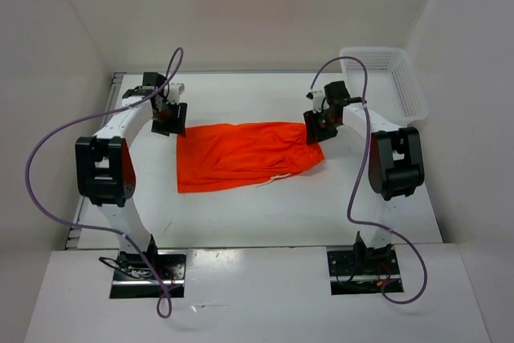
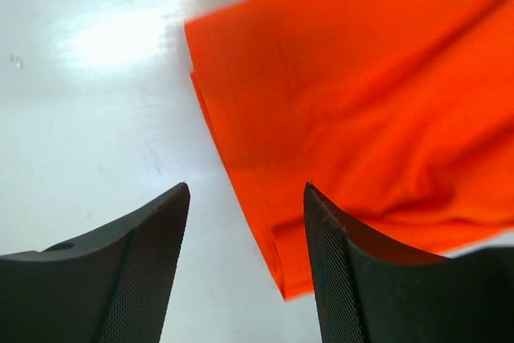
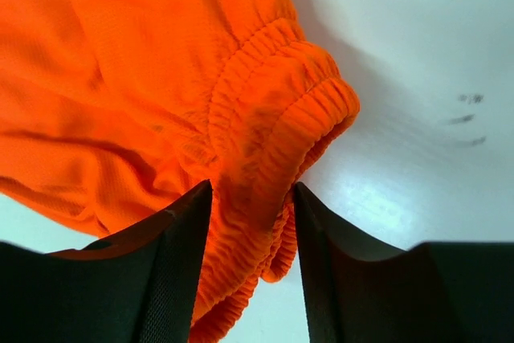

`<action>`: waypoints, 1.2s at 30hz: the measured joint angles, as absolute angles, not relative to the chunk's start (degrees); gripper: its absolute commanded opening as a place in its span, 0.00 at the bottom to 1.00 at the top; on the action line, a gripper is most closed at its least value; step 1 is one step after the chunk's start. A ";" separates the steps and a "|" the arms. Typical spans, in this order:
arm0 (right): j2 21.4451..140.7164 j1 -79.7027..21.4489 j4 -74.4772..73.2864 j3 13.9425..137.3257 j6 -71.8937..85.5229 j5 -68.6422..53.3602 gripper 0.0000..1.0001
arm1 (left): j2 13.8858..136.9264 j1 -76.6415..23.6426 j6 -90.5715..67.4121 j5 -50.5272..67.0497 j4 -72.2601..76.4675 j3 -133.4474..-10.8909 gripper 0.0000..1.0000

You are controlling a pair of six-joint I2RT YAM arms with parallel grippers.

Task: Fold and stack the shorts
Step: Fold the shorts

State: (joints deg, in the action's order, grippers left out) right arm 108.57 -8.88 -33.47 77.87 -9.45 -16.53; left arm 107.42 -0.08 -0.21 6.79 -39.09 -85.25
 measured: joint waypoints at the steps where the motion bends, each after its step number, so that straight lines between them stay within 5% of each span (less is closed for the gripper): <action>1: 107.57 -8.88 -33.58 76.77 -9.50 -16.58 0.56 | 104.71 -0.12 -0.19 7.40 -39.51 -83.68 0.65; 6: 103.57 -8.60 -33.89 72.44 -9.91 -16.75 0.62 | 96.77 -1.67 -0.21 9.76 -41.50 -75.16 0.63; 14: 103.57 -8.25 -33.98 70.50 -9.69 -15.84 0.66 | 100.44 -2.83 -0.23 11.29 -42.57 -69.71 0.63; 28: 105.93 -7.92 -33.21 69.10 -9.67 -14.96 0.76 | 105.19 -4.10 -0.27 13.39 -42.26 -69.60 0.18; 32: 106.34 -7.88 -32.95 68.95 -9.69 -15.77 0.70 | 105.36 -4.10 -0.23 13.43 -43.20 -69.60 0.12; 36: 106.43 -7.86 -32.88 68.93 -9.45 -16.86 0.67 | 105.36 -4.10 -0.23 13.32 -43.81 -69.60 0.17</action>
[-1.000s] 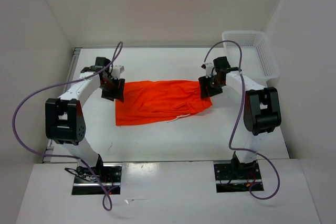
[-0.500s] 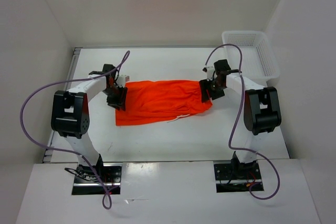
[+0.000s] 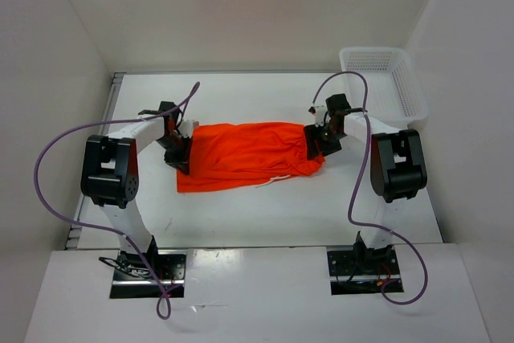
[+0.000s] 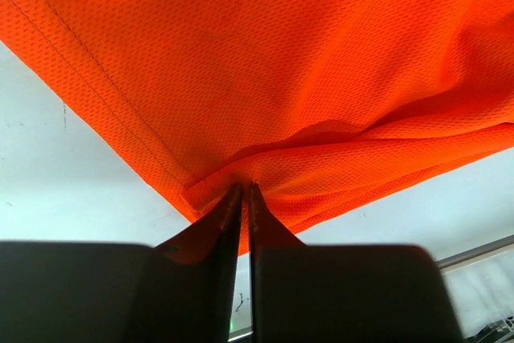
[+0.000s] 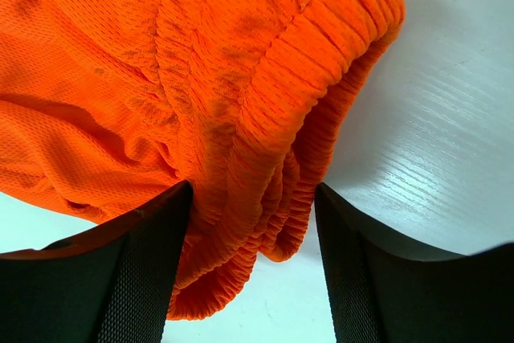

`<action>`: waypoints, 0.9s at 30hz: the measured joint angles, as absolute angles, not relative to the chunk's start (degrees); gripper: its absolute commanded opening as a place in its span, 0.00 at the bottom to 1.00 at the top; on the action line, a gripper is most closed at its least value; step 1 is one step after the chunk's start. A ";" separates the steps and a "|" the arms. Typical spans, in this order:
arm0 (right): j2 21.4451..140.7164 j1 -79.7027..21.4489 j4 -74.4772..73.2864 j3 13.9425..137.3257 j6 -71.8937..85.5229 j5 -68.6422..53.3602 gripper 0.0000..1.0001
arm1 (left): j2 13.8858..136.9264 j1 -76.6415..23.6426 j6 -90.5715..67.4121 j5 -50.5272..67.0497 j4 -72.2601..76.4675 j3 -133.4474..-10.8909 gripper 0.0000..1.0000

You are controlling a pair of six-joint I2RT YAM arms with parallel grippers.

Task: Fold and stack the shorts
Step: Fold the shorts

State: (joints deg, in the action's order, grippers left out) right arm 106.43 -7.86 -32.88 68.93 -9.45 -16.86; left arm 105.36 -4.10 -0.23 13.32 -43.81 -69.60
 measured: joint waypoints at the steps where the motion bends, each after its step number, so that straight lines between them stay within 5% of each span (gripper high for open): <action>1: 106.50 -7.84 -32.88 68.93 -9.45 -16.99 0.67 | 105.34 -4.10 -0.16 13.28 -43.88 -69.60 0.25; 5: 106.74 -7.84 -32.71 68.93 -9.45 -17.37 0.67 | 104.53 -4.10 -0.16 12.88 -44.12 -69.63 0.47; 16: 106.76 -7.84 -32.69 68.93 -9.50 -17.43 0.62 | 103.74 -4.10 -0.21 9.19 -43.20 -69.41 0.50; 18: 106.85 -7.84 -32.69 68.93 -9.50 -17.69 0.53 | 104.44 -4.10 -0.21 9.17 -43.00 -69.32 0.46; 23: 107.00 -7.84 -32.64 68.93 -9.39 -19.09 0.24 | 105.01 -4.10 -0.12 9.30 -42.83 -68.55 0.11; 27: 107.00 -7.77 -32.53 68.95 -8.88 -19.27 0.03 | 105.01 -4.10 -0.21 9.67 -43.07 -68.53 0.02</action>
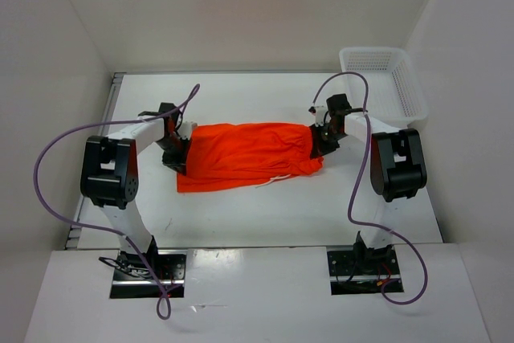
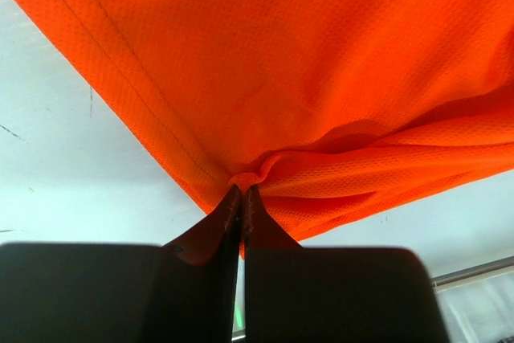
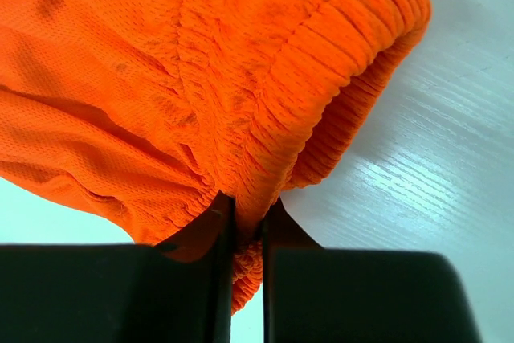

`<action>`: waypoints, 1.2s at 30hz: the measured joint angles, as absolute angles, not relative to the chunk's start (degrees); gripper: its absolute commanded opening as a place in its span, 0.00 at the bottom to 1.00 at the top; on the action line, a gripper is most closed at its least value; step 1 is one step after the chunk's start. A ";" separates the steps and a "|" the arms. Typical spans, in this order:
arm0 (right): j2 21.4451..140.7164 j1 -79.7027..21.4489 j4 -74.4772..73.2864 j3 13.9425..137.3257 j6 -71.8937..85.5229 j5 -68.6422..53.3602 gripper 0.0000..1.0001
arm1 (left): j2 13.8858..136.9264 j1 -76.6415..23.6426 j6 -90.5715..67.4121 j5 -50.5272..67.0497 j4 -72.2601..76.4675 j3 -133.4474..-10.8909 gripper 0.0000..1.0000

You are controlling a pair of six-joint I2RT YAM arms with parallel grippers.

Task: Fold and stack the shorts
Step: Fold the shorts

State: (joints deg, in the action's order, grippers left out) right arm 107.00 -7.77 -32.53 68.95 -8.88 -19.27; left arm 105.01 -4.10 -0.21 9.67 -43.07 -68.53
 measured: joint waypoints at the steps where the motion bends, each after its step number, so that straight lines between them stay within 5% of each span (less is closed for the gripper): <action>1: 107.00 -7.73 -32.56 68.97 -8.84 -19.27 0.00 | 104.92 -4.10 -0.19 9.74 -43.35 -68.53 0.01; 15: 106.91 -7.73 -32.47 68.97 -8.10 -19.09 0.00 | 93.12 -4.45 -0.23 10.35 -51.51 -67.11 0.06; 28: 106.83 -7.73 -32.45 68.97 -7.97 -18.85 0.00 | 93.25 -10.85 -0.08 4.56 -56.82 -60.03 0.57; 36: 106.43 -7.73 -32.03 68.97 -8.05 -17.78 0.38 | 95.22 -5.45 -0.19 3.44 -54.30 -69.54 0.59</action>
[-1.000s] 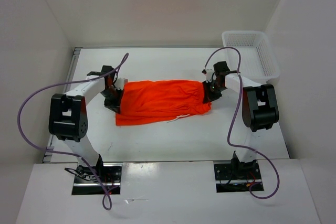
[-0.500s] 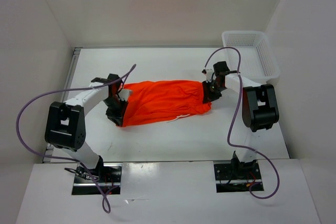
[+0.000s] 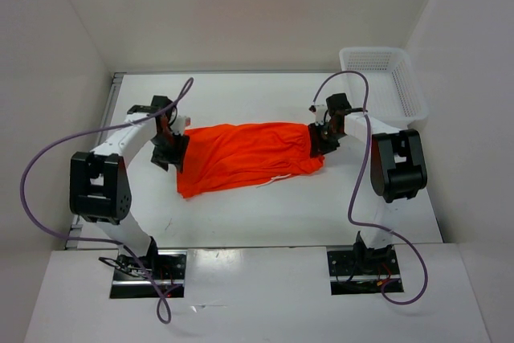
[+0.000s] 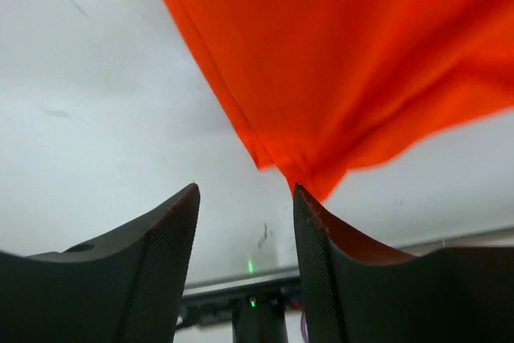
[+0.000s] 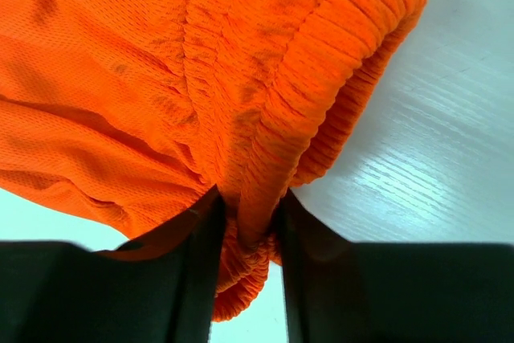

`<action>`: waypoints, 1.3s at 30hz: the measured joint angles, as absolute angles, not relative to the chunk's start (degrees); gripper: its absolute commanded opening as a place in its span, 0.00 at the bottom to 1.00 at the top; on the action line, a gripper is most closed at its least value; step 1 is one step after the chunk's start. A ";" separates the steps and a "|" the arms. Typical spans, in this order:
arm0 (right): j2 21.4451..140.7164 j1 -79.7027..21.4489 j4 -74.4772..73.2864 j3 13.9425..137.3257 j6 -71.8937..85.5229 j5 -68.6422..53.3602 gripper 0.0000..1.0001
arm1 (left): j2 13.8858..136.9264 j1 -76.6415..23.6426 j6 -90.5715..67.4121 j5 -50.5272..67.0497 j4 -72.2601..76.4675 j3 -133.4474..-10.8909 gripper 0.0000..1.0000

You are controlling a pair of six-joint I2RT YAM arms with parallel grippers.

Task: Fold and stack the shorts
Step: Fold the shorts

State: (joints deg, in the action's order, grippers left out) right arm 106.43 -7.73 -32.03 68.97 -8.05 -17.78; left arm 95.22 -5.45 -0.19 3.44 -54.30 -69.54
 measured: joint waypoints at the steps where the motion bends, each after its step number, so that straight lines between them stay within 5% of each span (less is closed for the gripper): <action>1: 106.34 -7.73 -31.94 68.97 -8.12 -17.69 0.46 | 96.29 -4.19 -0.21 3.99 -53.08 -71.02 0.59; 4: 106.30 -7.73 -31.48 68.97 -8.54 -17.72 0.55 | 100.25 -1.58 -0.23 5.10 -50.37 -73.17 0.64; 9: 106.32 -7.73 -30.89 68.99 -8.62 -17.69 0.48 | 109.21 -1.04 -0.21 6.33 -48.29 -73.58 0.65; 14: 106.39 -7.73 -30.24 68.99 -8.47 -17.37 0.00 | 110.80 -1.23 -0.27 6.28 -48.82 -74.43 0.58; 17: 106.39 -7.73 -30.13 69.10 -7.97 -17.37 0.00 | 111.66 -1.23 -0.27 6.28 -49.06 -75.09 0.42; 19: 106.41 -7.73 -30.20 69.43 -7.90 -17.32 0.00 | 112.57 -1.08 -0.56 7.11 -49.47 -76.05 0.18; 22: 106.43 -7.73 -30.22 70.72 -7.90 -16.43 0.00 | 114.89 -1.04 -0.30 10.98 -51.11 -78.39 0.04; 39: 100.95 -10.11 -36.27 88.62 -8.58 -12.56 0.00 | 127.98 -12.32 -0.38 26.09 -45.06 -98.61 0.00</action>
